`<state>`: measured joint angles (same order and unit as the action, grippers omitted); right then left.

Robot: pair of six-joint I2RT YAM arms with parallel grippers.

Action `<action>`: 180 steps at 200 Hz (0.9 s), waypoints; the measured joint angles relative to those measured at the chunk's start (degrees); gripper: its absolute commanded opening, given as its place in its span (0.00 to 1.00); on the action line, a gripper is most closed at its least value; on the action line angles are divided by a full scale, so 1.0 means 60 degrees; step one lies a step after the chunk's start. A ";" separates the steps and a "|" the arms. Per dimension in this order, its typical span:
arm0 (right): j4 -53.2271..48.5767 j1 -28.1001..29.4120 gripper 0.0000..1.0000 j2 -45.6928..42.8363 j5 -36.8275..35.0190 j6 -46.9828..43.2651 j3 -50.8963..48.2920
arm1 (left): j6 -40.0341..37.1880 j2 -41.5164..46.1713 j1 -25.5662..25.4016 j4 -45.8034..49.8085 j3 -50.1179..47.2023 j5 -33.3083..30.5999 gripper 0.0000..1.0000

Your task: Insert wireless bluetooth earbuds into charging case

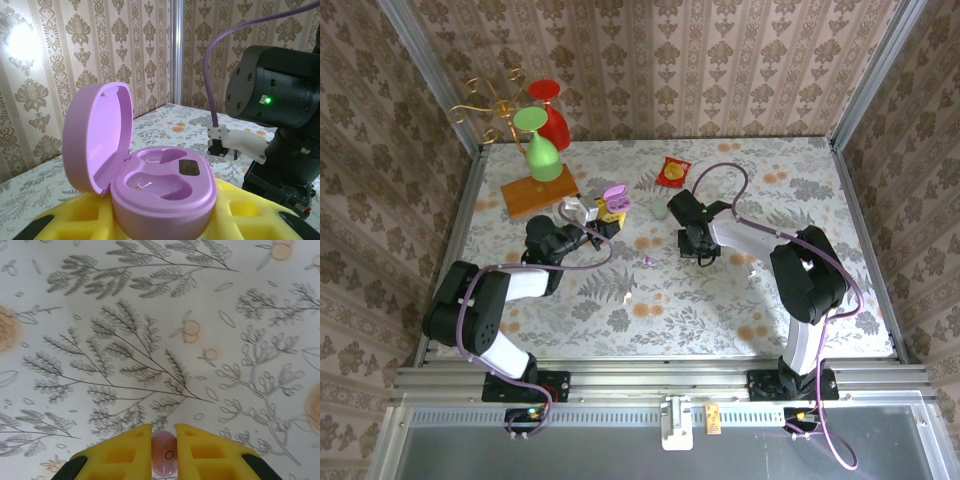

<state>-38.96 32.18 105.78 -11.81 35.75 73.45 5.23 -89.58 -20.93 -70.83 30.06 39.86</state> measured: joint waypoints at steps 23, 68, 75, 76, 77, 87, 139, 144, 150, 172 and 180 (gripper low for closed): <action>-0.0470 0.0058 0.16 0.0007 -0.0342 0.0084 0.0178 | -0.0040 -0.0142 -0.0033 0.0007 0.0000 -0.0004 0.24; -0.0801 0.0084 0.16 -0.0055 -0.0477 0.0222 0.0259 | -0.0248 -0.0317 -0.0153 0.0015 0.0022 -0.0036 0.24; -0.0794 0.0102 0.16 -0.0142 -0.0448 0.0259 0.0251 | -0.0331 -0.0353 -0.0200 0.0047 0.0040 -0.0069 0.24; -0.0794 0.0109 0.16 -0.0171 -0.0433 0.0262 0.0251 | -0.0350 -0.0361 -0.0200 0.0051 0.0044 -0.0073 0.24; -0.0790 0.0109 0.16 -0.0189 -0.0430 0.0266 0.0251 | -0.0364 -0.0364 -0.0208 0.0062 0.0047 -0.0076 0.24; -0.0754 0.0135 0.17 -0.0452 -0.0331 0.0299 0.0219 | -0.0514 -0.0423 -0.0306 0.0197 0.0091 -0.0142 0.24; 0.0055 0.0459 0.17 -0.2371 0.0714 0.0244 0.0189 | -0.1151 -0.0841 -0.0787 0.0612 0.0372 -0.0368 0.24; 0.0168 0.0492 0.17 -0.2499 0.0860 0.0244 0.0193 | -0.1169 -0.0882 -0.0801 0.0623 0.0390 -0.0382 0.24; 0.0266 0.0521 0.17 -0.2597 0.0994 0.0244 0.0197 | -0.1169 -0.0925 -0.0809 0.0630 0.0397 -0.0397 0.24; 0.0576 0.0612 0.17 -0.2769 0.1497 0.0240 0.0313 | -0.1169 -0.1082 -0.1027 0.0630 0.0477 -0.0441 0.24; 0.0667 0.0641 0.17 -0.2772 0.1632 0.0233 0.0390 | -0.1169 -0.1133 -0.1104 0.0630 0.0506 -0.0437 0.24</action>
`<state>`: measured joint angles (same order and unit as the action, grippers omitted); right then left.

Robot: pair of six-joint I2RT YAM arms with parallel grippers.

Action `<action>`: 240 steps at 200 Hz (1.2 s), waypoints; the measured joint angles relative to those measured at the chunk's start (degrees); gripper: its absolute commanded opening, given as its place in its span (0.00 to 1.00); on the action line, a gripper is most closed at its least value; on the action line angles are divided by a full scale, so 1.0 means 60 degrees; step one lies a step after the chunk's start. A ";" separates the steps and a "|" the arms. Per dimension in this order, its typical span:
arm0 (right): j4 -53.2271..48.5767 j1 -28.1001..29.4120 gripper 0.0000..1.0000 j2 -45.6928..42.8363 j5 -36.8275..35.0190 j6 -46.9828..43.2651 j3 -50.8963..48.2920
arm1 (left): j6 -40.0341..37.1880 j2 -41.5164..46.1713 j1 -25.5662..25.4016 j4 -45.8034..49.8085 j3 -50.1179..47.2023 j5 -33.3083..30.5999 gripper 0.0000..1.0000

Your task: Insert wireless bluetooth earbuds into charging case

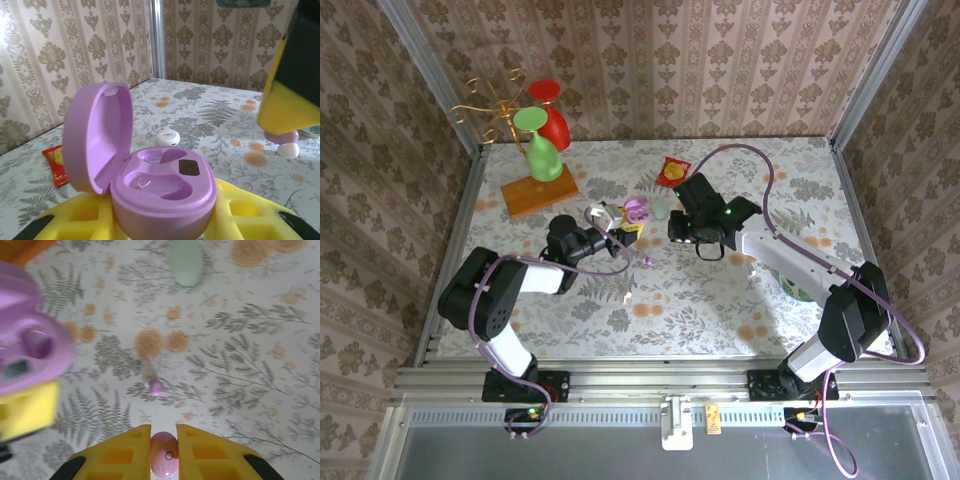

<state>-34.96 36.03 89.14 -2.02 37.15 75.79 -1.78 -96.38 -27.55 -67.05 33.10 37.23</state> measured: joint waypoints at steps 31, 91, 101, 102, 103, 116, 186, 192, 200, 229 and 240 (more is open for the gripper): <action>0.0178 0.0186 0.17 0.0000 0.0295 -0.0189 0.0474 | 0.0000 -0.0102 -0.0164 0.0007 0.0018 0.0000 0.24; 0.0291 0.0379 0.17 0.0095 0.0423 -0.0568 0.1592 | 0.0000 -0.0127 -0.0219 0.0000 0.0022 -0.0007 0.24; 0.0288 0.0379 0.17 0.0200 0.0426 -0.0648 0.1741 | 0.0004 -0.0127 -0.0244 0.0000 0.0022 -0.0007 0.24; 0.0288 0.0379 0.17 0.0215 0.0423 -0.0652 0.1756 | 0.0004 -0.0127 -0.0248 0.0000 0.0022 -0.0007 0.24; 0.0288 0.0379 0.17 0.0222 0.0423 -0.0656 0.1767 | 0.0004 -0.0127 -0.0251 0.0000 0.0022 -0.0007 0.24; 0.0288 0.0379 0.17 0.0364 0.0426 -0.0703 0.1880 | 0.0004 -0.0127 -0.0284 0.0000 0.0022 -0.0004 0.24; 0.0273 0.0379 0.16 0.1104 0.0444 -0.0896 0.2113 | 0.0182 -0.0127 -0.0353 -0.0109 0.0080 0.0000 0.24; 0.0266 0.0379 0.16 0.1144 0.0444 -0.0914 0.2127 | 0.0208 -0.0127 -0.0364 -0.0120 0.0095 0.0004 0.24; 0.0266 0.0379 0.16 0.1198 0.0444 -0.0918 0.2149 | 0.0237 -0.0127 -0.0368 -0.0120 0.0131 0.0004 0.24; 0.0270 0.0379 0.16 0.1362 0.0452 -0.0922 0.2237 | 0.0288 -0.0127 -0.0412 -0.0135 0.0189 0.0007 0.24; 0.0280 0.0379 0.16 0.1410 0.0452 -0.0925 0.2248 | 0.0288 -0.0127 -0.0412 -0.0120 0.0193 0.0007 0.24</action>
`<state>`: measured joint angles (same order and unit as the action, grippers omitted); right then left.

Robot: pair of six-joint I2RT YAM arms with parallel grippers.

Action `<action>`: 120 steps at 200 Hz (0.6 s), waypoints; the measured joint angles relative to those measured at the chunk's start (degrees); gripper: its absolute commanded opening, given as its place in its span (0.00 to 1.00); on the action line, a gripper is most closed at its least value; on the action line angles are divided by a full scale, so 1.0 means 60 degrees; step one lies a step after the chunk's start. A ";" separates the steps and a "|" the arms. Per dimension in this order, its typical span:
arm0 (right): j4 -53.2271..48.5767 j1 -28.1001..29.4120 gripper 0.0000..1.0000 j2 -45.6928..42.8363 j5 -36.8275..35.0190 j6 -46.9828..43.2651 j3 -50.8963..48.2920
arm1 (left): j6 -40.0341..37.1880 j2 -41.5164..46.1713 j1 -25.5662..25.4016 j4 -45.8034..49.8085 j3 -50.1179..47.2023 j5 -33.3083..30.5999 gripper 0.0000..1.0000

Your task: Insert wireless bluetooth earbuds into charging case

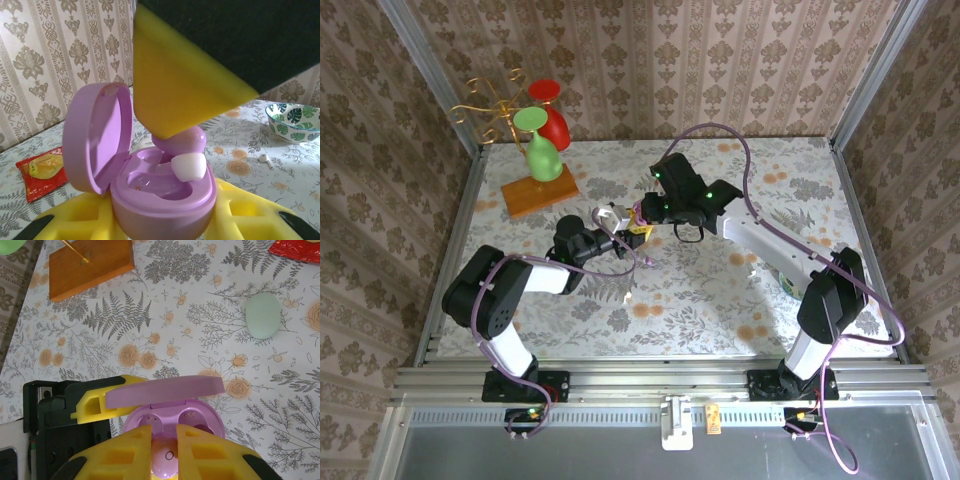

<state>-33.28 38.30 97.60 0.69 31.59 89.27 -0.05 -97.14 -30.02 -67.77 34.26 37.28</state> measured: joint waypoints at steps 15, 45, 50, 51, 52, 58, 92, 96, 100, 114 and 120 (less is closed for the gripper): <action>0.0040 0.0000 0.16 0.0033 0.0000 -0.0004 0.0004 | 0.0000 0.0000 0.0000 0.0004 0.0004 0.0000 0.24; 0.0127 0.0000 0.16 0.0087 0.0000 -0.0025 0.0007 | 0.0000 0.0000 0.0000 0.0018 0.0011 0.0000 0.24; 0.0153 0.0000 0.16 0.0109 0.0000 -0.0025 0.0011 | 0.0000 0.0000 0.0000 0.0029 0.0018 0.0000 0.24; 0.0160 0.0000 0.16 0.0109 0.0000 -0.0025 0.0011 | 0.0000 0.0000 0.0000 0.0033 0.0018 0.0000 0.24; 0.0168 0.0000 0.16 0.0113 0.0000 -0.0029 0.0011 | 0.0000 0.0000 0.0000 0.0040 0.0022 0.0000 0.24; 0.0175 0.0000 0.16 0.0142 0.0000 -0.0025 0.0029 | 0.0000 0.0000 0.0000 0.0062 0.0033 0.0004 0.24; 0.0310 0.0000 0.15 0.0255 0.0033 -0.0022 0.0113 | 0.0000 -0.0073 0.0000 0.0087 0.0138 0.0004 0.24; 0.0321 0.0000 0.15 0.0262 0.0040 -0.0022 0.0113 | 0.0000 -0.0080 0.0000 0.0087 0.0149 0.0004 0.24; 0.0321 0.0000 0.15 0.0262 0.0044 -0.0022 0.0113 | 0.0000 -0.0087 0.0000 0.0080 0.0160 0.0007 0.24; 0.0317 0.0000 0.15 0.0262 0.0044 -0.0018 0.0113 | 0.0000 -0.0098 0.0000 0.0080 0.0178 0.0007 0.24; 0.0317 0.0000 0.15 0.0262 0.0044 -0.0018 0.0113 | 0.0000 -0.0098 0.0000 0.0080 0.0182 0.0007 0.24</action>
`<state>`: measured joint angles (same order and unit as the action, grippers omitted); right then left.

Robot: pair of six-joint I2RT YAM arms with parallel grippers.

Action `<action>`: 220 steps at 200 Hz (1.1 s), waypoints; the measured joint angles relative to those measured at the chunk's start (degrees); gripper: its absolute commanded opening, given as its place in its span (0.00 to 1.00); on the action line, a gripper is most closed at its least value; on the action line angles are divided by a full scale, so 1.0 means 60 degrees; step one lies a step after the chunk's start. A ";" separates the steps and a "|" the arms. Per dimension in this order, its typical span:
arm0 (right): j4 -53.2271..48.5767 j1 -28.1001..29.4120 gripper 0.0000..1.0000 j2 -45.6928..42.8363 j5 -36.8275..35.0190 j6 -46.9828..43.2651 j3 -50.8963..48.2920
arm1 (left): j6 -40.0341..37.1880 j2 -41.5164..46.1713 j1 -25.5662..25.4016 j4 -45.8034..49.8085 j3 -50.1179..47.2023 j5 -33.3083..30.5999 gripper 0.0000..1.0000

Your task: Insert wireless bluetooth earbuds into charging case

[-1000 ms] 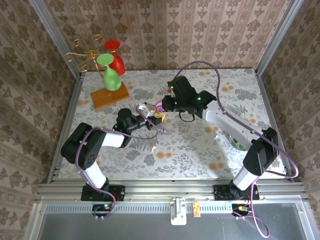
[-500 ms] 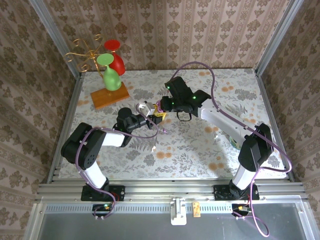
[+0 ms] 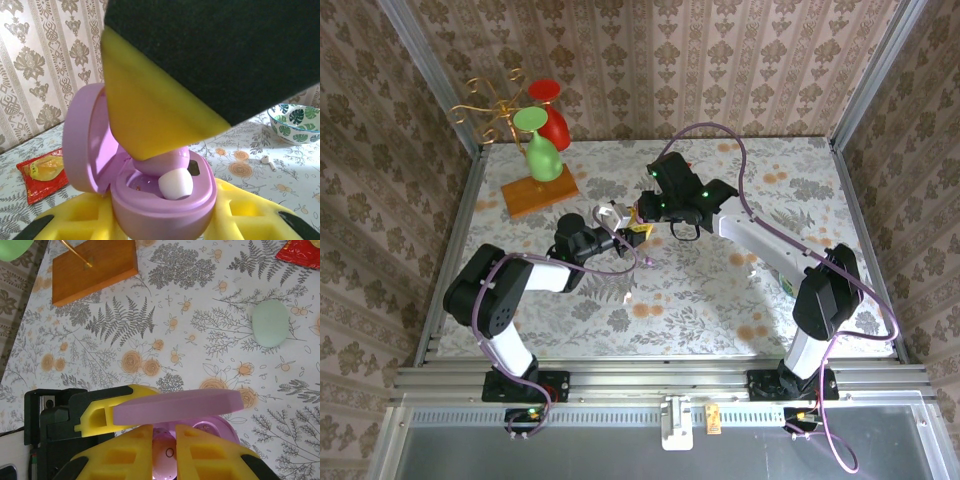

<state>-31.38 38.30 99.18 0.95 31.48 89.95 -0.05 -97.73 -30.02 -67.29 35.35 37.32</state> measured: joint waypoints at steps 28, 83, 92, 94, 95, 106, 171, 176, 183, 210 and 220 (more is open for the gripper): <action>0.0087 0.0000 0.16 0.0000 0.0025 -0.0004 0.0000 | 0.0000 0.0000 0.0000 0.0000 0.0018 0.0000 0.24; 0.0277 0.0000 0.19 0.0000 0.0200 -0.0007 -0.0004 | 0.0000 0.0000 0.0000 0.0000 0.0069 -0.0007 0.24; 0.0277 0.0000 0.19 0.0000 0.0204 -0.0007 -0.0004 | 0.0000 0.0000 0.0000 0.0000 0.0069 -0.0007 0.24; 0.0277 0.0000 0.19 0.0000 0.0204 -0.0007 -0.0004 | 0.0000 0.0000 0.0000 0.0000 0.0069 -0.0007 0.24; 0.0277 0.0000 0.20 0.0000 0.0204 -0.0011 -0.0004 | 0.0000 0.0000 0.0000 0.0000 0.0069 -0.0007 0.24; 0.0277 0.0000 0.20 0.0000 0.0208 -0.0007 -0.0011 | 0.0004 0.0000 0.0000 0.0000 0.0069 -0.0007 0.24; 0.0310 0.0000 0.17 0.0000 0.0066 -0.0051 -0.0069 | 0.0000 0.0000 0.0000 0.0004 0.0069 -0.0011 0.24; 0.0310 0.0000 0.17 0.0000 0.0044 -0.0055 -0.0076 | 0.0000 0.0000 0.0000 0.0004 0.0069 -0.0011 0.24; 0.0317 0.0007 0.17 0.0000 -0.0015 -0.0066 -0.0106 | 0.0000 0.0000 0.0000 0.0004 0.0069 -0.0011 0.24; 0.0488 0.0066 0.17 0.0000 -0.0113 -0.0182 -0.0310 | 0.0000 0.0000 -0.0004 0.0138 0.0073 -0.0007 0.24; 0.0576 0.0084 0.19 0.0000 -0.0124 -0.0208 -0.0382 | 0.0000 0.0000 0.0000 0.0200 0.0073 -0.0007 0.24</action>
<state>-27.92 38.81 99.18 0.21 30.24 87.66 -0.05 -97.73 -30.02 -66.08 35.79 37.28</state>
